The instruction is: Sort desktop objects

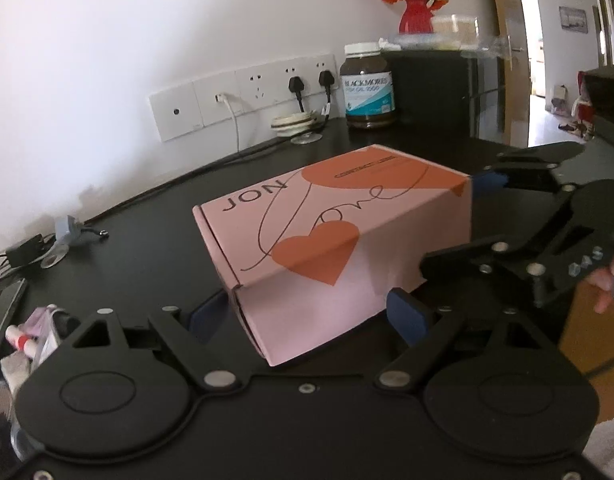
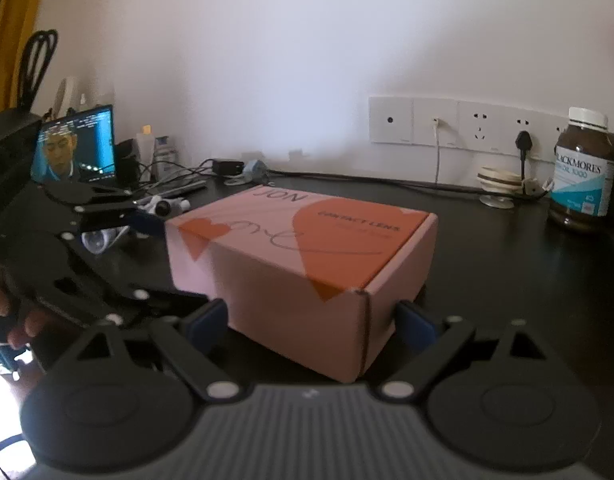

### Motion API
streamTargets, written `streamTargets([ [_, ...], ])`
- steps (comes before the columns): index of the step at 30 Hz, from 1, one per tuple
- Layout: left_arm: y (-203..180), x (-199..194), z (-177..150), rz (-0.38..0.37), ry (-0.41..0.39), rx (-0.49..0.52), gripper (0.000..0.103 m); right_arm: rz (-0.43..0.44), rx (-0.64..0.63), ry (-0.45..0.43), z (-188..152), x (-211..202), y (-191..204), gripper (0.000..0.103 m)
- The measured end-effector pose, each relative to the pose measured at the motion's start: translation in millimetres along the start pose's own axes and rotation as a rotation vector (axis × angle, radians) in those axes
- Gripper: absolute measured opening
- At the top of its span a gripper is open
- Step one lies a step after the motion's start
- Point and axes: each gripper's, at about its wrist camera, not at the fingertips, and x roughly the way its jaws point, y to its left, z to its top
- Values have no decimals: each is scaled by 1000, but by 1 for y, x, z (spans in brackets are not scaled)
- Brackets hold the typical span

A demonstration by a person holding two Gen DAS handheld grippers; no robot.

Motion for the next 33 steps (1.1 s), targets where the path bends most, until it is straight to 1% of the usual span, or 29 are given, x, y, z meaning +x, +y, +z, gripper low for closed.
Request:
streamTargets([
  [2, -10, -8, -7, 10, -2, -1, 88, 12, -8, 1, -1, -3, 0, 91],
  [5, -25, -22, -19, 43, -30, 8, 90, 38, -25, -1, -4, -9, 1, 91],
  [10, -40, -45, -33, 60, -77, -51, 91, 67, -55, -13, -9, -17, 6, 91],
  [12, -43, -51, -39, 75, -95, -58, 92, 88, -58, -17, -11, -21, 7, 91],
  [13, -44, -54, -41, 90, -103, -61, 92, 98, -62, -21, -11, -22, 7, 91],
  [15, -43, -58, -46, 145, -123, -68, 93, 108, -78, -36, -13, -26, 10, 91],
  [20, -28, -60, -56, 253, -158, -121, 94, 107, -111, -90, -16, -36, 13, 91],
  [21, -24, -59, -58, 269, -169, -136, 97, 101, -121, -93, -16, -37, 14, 91],
  [24, -19, -56, -58, 258, -183, -175, 98, 83, -155, -91, -18, -35, 18, 91],
  [27, -22, -53, -58, 238, -210, -178, 97, 92, -116, -100, -19, -33, 16, 90],
  [30, -27, -48, -59, 218, -221, -145, 97, 96, -68, -108, -18, -32, 11, 88],
  [33, -33, -43, -62, 239, -228, -95, 98, 99, -53, -113, -17, -31, 9, 87],
])
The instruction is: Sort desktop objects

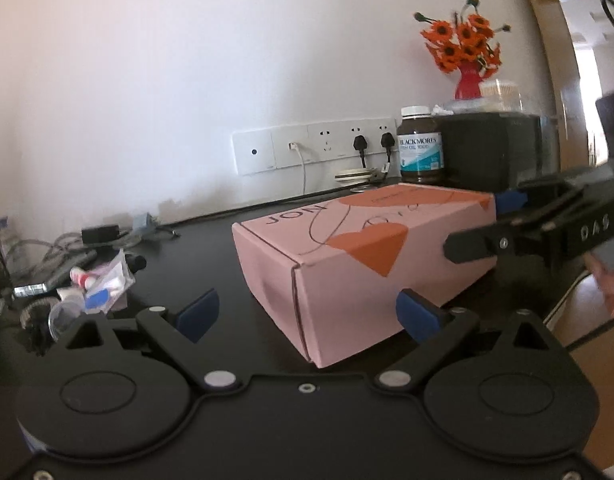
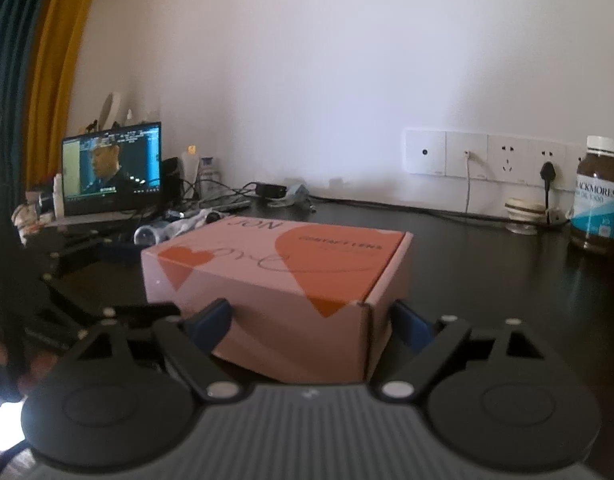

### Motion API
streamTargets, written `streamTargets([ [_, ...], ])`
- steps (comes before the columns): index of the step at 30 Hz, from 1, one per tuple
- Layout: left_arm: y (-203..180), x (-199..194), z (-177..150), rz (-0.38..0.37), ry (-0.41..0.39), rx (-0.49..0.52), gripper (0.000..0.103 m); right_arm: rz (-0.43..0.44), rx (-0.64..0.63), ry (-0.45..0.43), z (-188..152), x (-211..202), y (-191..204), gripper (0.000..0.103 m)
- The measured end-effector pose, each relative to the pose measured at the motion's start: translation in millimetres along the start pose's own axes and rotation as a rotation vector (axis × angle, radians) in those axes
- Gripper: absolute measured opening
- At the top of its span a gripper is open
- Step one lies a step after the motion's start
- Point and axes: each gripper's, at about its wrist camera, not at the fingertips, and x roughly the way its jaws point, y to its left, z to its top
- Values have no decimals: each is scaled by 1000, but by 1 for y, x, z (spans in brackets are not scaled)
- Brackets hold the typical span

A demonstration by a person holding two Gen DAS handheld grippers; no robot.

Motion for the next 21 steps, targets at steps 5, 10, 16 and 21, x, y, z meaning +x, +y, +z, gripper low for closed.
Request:
streamTargets([
  [5, 2, -4, -6, 33, 4, -41, 98, -36, -16, -10, -7, 1, 7, 87],
  [10, 14, -9, -12, 77, 36, -104, 102, -133, -4, -2, -13, 0, 22, 102],
  [16, 29, -14, -22, 103, 76, -204, 103, -223, 11, -9, -19, -3, 35, 102],
  [21, 33, -16, -23, 141, 87, -218, 103, -297, 71, 13, -24, 0, 37, 102],
])
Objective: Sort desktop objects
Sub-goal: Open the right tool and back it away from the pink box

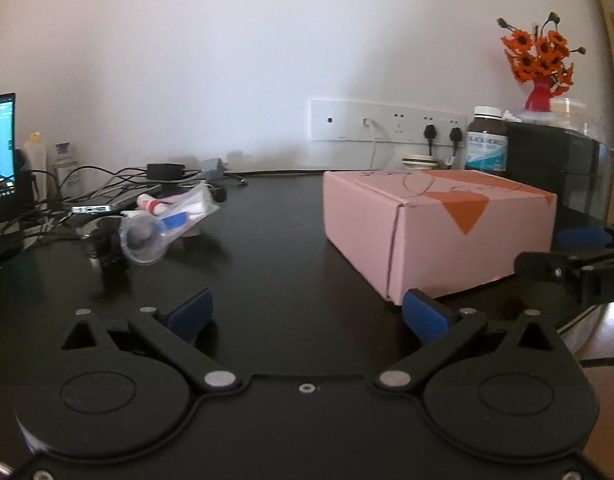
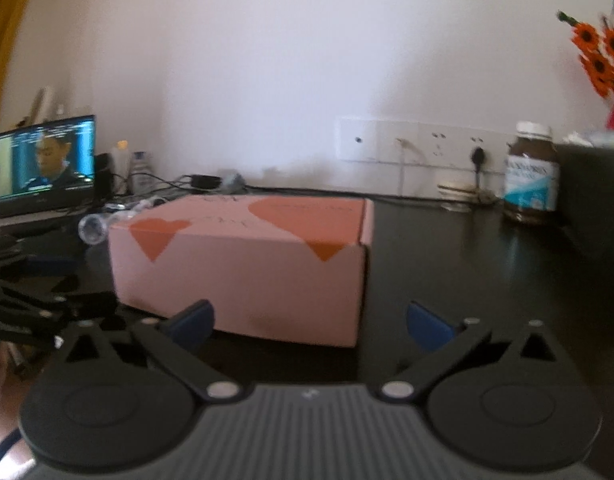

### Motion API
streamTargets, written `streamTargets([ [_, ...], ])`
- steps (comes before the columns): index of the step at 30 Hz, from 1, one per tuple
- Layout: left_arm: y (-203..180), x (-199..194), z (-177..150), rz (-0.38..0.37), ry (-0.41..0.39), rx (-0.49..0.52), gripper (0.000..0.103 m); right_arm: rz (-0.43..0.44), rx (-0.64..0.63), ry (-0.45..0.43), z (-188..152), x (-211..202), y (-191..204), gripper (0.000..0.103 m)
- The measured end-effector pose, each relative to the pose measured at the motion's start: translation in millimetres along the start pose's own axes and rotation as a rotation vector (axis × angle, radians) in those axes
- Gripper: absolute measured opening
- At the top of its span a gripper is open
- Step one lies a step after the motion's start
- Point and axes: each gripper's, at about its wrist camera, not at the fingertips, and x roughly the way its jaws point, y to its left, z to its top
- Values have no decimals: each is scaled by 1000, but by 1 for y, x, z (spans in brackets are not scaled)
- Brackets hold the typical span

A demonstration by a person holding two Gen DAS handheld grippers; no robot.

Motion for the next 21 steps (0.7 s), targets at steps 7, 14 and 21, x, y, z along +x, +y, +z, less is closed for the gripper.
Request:
streamTargets([
  [7, 0, 0, 1, 13, 9, 2, 103, -86, 11, 5, -9, -2, 9, 102],
  [14, 3, 2, 2, -7, 13, 17, 103, -73, 7, 18, -7, 1, 8, 102],
  [21, 3, 4, 6, 8, 37, 4, 103, 17, -24, 38, -2, 5, -6, 102],
])
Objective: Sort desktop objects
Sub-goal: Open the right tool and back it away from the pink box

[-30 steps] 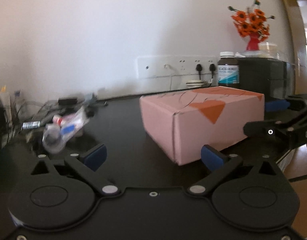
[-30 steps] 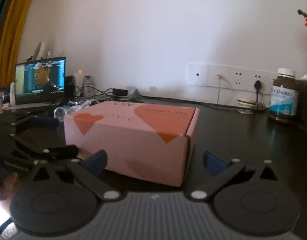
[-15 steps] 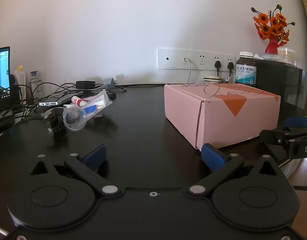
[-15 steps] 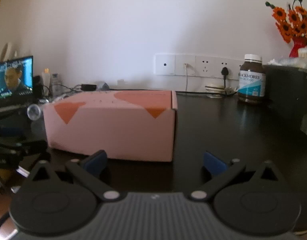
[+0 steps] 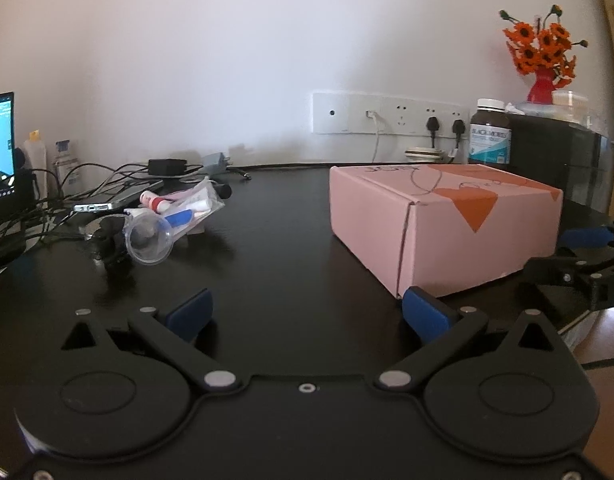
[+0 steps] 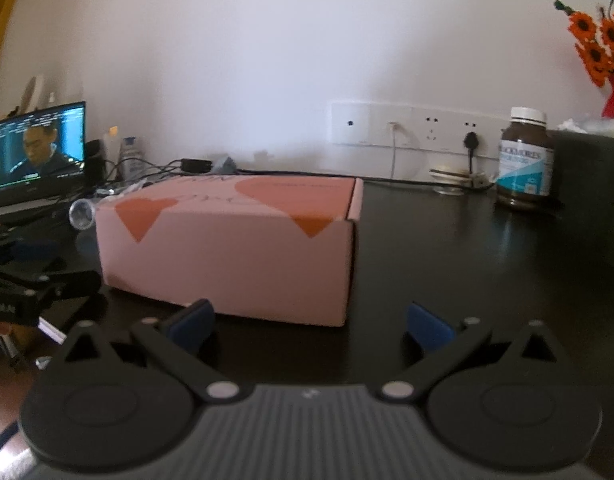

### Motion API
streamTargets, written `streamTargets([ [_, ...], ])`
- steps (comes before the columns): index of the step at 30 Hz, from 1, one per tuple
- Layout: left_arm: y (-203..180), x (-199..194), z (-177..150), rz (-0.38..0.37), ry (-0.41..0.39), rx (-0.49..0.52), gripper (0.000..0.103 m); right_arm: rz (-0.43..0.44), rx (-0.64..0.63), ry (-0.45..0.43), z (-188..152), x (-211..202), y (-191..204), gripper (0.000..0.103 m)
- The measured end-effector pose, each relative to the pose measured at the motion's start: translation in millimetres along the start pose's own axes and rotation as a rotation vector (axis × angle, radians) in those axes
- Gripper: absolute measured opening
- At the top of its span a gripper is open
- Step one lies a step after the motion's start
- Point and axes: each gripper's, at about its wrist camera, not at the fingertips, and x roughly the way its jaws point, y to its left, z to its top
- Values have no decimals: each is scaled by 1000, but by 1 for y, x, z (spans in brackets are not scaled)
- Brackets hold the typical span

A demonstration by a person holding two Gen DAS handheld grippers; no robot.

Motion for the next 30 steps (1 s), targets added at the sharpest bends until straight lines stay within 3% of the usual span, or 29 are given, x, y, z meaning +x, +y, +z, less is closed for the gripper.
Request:
streamTargets([
  [10, -14, 5, 17, 50, 119, -30, 103, -9, 5, 49, 9, 7, -5, 102],
  [20, -11, 11, 26, 38, 189, -19, 103, 0, 10, 78, 12, 10, -1, 102],
  [26, -13, 6, 20, 71, 136, -6, 103, 18, -5, 79, 16, 9, -1, 102],
  [30, -19, -5, 16, 75, 29, 124, 103, 56, -133, -15, 17, -2, 3, 102],
])
